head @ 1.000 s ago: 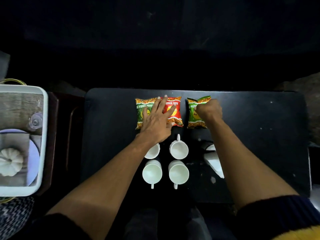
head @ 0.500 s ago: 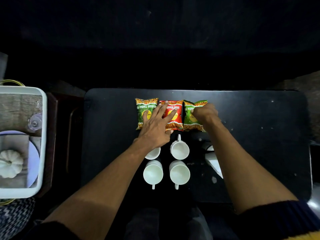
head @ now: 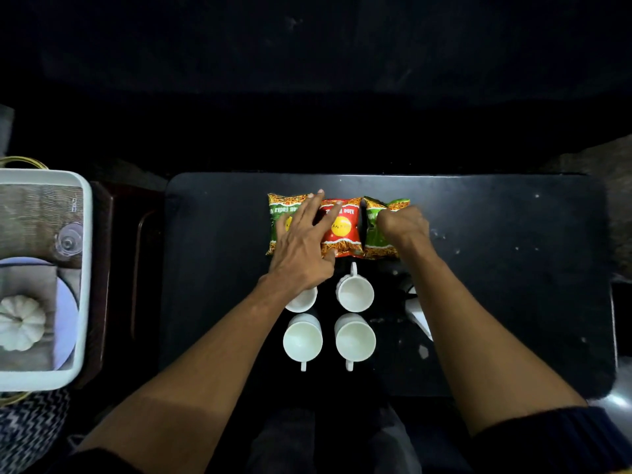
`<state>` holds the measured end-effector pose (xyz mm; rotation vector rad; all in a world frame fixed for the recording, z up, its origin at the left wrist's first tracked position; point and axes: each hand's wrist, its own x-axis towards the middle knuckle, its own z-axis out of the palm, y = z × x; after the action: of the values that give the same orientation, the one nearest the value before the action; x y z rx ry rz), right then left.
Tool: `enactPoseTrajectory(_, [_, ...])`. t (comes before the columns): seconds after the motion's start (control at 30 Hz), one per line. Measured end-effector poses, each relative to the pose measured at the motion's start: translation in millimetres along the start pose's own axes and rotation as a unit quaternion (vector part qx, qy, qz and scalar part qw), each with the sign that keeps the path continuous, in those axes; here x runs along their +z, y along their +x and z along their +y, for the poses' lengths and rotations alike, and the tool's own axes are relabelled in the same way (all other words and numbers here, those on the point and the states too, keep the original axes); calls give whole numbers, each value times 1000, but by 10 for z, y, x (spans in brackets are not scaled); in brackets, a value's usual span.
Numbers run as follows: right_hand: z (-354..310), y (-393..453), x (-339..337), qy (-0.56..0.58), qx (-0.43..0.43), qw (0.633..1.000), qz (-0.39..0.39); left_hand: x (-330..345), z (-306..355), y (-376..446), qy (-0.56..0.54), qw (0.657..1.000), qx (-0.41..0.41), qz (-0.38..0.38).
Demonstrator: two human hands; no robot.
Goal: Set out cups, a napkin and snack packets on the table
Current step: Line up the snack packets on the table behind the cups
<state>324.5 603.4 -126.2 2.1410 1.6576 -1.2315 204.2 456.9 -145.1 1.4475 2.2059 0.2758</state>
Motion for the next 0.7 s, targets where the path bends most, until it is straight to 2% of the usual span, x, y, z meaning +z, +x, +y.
enactPoseTrajectory(0.1, [1, -64, -11, -10, 7, 1000, -8, -23, -30, -16, -9, 997, -69, 39])
enactPoseTrajectory(0.23, [13, -129, -4, -15, 1, 1000, -13, 15, -83, -63, -2, 988, -157, -3])
enactPoseTrajectory(0.7, [117, -138, 141, -58, -11, 998, -1, 87, -156, -184, -66, 987, -147, -20])
